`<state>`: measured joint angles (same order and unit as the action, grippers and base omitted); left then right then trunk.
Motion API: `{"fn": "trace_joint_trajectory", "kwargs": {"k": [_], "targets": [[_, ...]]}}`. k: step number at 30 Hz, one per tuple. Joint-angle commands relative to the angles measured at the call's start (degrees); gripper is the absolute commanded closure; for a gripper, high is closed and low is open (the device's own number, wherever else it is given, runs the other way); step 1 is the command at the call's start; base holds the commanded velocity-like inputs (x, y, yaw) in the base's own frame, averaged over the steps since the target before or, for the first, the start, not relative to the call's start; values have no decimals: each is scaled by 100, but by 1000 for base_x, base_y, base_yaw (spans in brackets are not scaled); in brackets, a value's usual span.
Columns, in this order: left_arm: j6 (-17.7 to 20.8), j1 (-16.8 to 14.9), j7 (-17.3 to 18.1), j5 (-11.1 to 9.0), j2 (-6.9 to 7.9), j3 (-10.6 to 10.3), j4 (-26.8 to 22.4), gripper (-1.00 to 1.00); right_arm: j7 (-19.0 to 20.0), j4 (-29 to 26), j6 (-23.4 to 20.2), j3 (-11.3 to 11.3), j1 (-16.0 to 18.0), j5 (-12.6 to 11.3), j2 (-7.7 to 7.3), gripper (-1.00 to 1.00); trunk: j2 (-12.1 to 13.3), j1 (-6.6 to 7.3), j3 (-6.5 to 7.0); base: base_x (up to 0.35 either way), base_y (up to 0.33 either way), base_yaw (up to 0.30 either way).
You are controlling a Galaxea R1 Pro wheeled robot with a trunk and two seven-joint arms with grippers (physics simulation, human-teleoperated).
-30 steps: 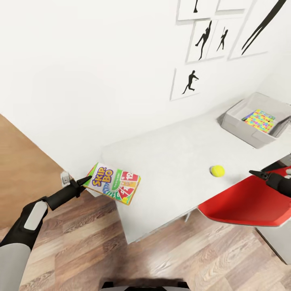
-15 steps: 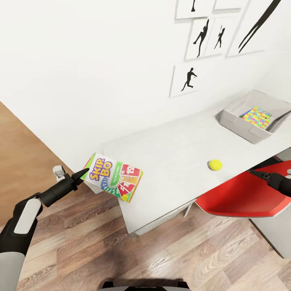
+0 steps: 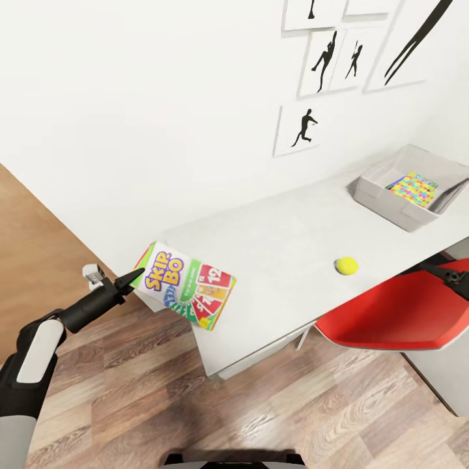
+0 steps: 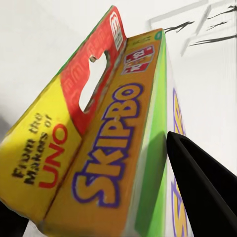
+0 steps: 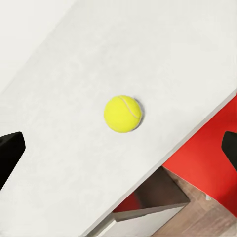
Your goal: Put all the toys in the child's room - the three board games (two on the bed and one on the table), the two jigsaw puzzles on the table, and the tennis ball on the table - inside the toy box on the table in the child's room.
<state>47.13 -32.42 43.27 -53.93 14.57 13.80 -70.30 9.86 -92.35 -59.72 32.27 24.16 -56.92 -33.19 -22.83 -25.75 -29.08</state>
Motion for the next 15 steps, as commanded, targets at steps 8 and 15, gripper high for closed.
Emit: {"fn": "trace_joint_trajectory", "kwargs": {"k": [8,15], "targets": [[24,39,6,4,-108,-5,-304,100,192,-8,-28,77,2,57,-13,-100,-9,-3,-1,0,0,-25],[24,104,-2,29,-175,-53,-532,100,224,-10,-28,122,1,54,-19,-100,-9,-3,39,-6,0,-120]]}}
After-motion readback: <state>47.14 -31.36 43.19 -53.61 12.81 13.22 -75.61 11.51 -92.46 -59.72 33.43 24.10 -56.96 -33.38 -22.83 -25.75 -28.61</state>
